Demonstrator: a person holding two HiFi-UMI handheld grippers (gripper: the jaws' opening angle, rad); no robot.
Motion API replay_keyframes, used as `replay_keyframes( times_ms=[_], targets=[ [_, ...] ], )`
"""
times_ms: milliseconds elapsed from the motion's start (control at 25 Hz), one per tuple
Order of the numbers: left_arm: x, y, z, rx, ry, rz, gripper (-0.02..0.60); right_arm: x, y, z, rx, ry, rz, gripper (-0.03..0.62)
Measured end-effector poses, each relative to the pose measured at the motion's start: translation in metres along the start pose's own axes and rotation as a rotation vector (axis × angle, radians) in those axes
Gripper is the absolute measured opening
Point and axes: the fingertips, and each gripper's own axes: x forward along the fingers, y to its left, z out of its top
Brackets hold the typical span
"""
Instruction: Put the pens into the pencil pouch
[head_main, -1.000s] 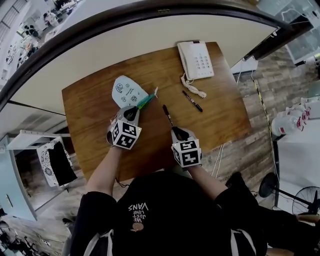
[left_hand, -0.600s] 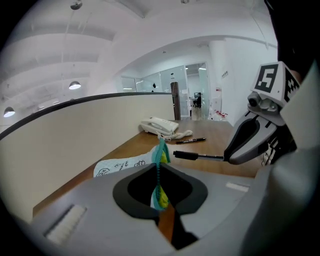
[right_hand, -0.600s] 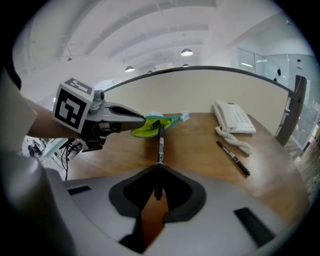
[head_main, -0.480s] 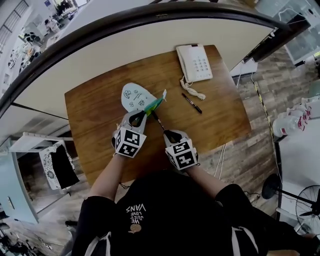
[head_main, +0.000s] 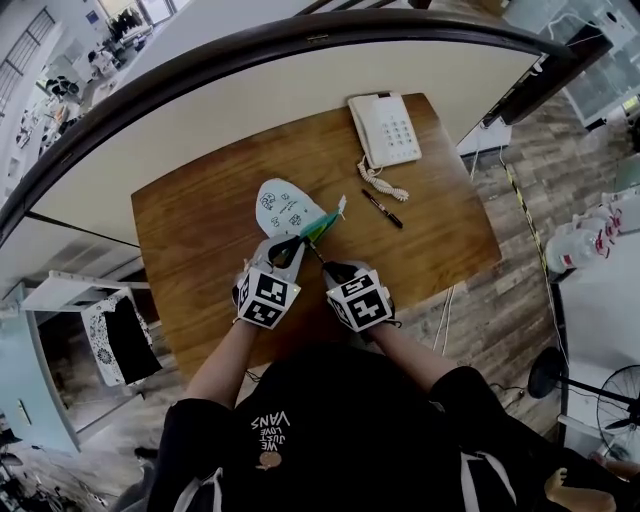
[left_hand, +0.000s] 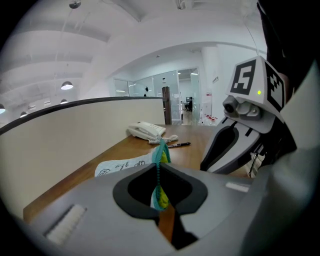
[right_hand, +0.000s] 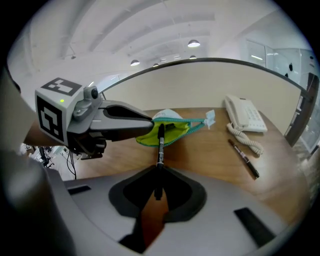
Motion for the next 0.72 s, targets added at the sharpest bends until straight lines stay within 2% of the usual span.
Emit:
replay_keyframes(
  times_ms=[240, 560, 720],
  targets=[
    [-0.004, -0.004, 0.002, -0.057, -0.041, -0.039, 0.031, 0.007, -0.003, 0.02, 0.016, -0.019, 0.029, 0.054],
    [-0.011, 0.001, 0.015, -0.126, -0.11, -0.054, 0.031, 0.019, -0.006, 0.051, 0.056, -0.038, 0.102, 0.054],
    [-0.012, 0.005, 0.016, -0.149, -0.132, -0.064, 0.031, 0.022, -0.006, 0.066, 0.074, -0.086, 0.134, 0.054]
  ],
)
